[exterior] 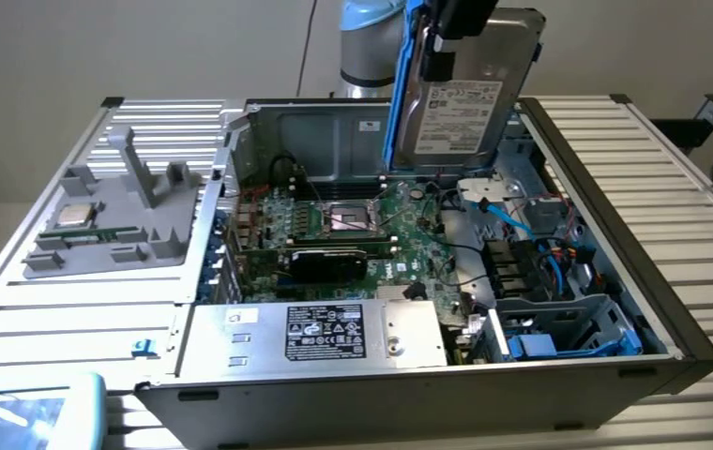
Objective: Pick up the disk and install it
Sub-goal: 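Pick up the disk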
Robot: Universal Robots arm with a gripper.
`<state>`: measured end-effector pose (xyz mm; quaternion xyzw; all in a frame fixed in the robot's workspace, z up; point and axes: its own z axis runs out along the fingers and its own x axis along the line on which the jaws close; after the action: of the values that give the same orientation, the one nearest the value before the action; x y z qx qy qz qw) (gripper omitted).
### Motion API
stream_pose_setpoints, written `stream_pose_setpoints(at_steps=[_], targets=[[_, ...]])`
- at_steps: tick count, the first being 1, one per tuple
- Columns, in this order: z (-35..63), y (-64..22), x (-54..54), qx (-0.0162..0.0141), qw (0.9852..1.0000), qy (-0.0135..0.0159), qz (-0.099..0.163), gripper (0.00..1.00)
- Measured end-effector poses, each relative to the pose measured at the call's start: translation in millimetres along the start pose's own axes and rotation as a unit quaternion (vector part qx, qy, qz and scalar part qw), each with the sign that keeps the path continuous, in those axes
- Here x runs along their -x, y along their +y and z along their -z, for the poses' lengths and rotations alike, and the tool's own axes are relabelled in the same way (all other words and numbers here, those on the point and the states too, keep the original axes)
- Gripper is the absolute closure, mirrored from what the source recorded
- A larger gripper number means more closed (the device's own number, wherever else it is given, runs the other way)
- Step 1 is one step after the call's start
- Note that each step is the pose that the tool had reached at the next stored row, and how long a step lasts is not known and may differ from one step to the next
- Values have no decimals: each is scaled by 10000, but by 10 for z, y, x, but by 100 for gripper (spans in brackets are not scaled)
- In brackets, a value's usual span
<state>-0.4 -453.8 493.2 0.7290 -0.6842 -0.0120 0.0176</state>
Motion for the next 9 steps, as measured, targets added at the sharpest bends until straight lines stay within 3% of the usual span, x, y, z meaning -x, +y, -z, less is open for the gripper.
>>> stream_pose_setpoints(at_steps=[3, 9], targets=[[-4, -37, -85, 0, 10000, 1, 0, 63], [-19, -31, -211, -6, 10000, -1, -32, 63]])
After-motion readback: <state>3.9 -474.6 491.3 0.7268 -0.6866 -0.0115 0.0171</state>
